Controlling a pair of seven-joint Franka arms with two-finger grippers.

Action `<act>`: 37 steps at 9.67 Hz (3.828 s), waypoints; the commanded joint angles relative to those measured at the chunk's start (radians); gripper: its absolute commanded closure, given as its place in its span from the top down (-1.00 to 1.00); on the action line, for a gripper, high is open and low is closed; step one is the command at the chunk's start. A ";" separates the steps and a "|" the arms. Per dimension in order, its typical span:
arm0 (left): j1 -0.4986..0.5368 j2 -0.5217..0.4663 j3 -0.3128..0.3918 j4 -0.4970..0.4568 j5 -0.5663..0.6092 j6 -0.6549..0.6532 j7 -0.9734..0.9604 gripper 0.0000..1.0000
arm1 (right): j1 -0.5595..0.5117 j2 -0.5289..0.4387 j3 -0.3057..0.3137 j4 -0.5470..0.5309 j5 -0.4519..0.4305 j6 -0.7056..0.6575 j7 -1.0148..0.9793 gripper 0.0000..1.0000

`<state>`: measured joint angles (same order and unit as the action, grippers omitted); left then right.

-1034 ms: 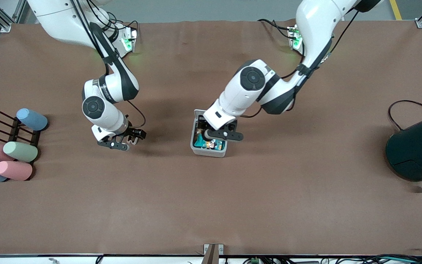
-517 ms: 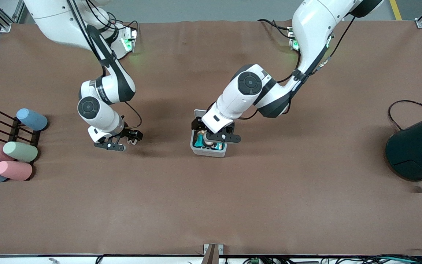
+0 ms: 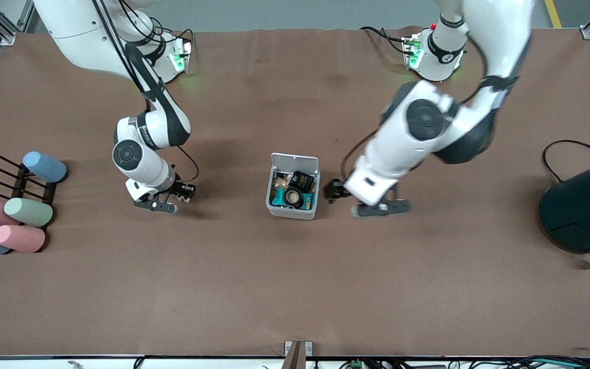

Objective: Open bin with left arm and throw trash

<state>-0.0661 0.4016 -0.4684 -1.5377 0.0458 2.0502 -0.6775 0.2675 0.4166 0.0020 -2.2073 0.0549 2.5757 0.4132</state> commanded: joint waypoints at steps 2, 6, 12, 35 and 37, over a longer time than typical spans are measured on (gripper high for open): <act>0.113 -0.147 -0.006 -0.025 0.000 -0.180 0.166 1.00 | -0.022 -0.028 0.016 0.000 -0.015 -0.032 0.074 -1.00; 0.057 -0.373 0.242 -0.045 -0.017 -0.396 0.546 1.00 | 0.102 -0.061 0.030 0.404 0.046 -0.446 0.423 -0.99; -0.024 -0.432 0.459 -0.030 -0.040 -0.533 0.589 1.00 | 0.355 0.034 0.030 0.603 0.097 -0.362 0.720 -0.95; 0.014 -0.379 0.462 0.050 -0.041 -0.504 0.588 1.00 | -0.331 -0.433 0.021 0.509 0.048 -1.043 -0.469 0.98; 0.017 -0.379 0.461 0.050 -0.043 -0.504 0.593 1.00 | -0.407 -0.463 0.021 0.611 0.033 -1.164 -0.620 0.99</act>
<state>-0.0520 0.0163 -0.0074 -1.5078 0.0176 1.5558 -0.0820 -0.0995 -0.0203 0.0013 -1.6291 0.1042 1.4465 -0.1465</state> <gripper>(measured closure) 0.000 0.004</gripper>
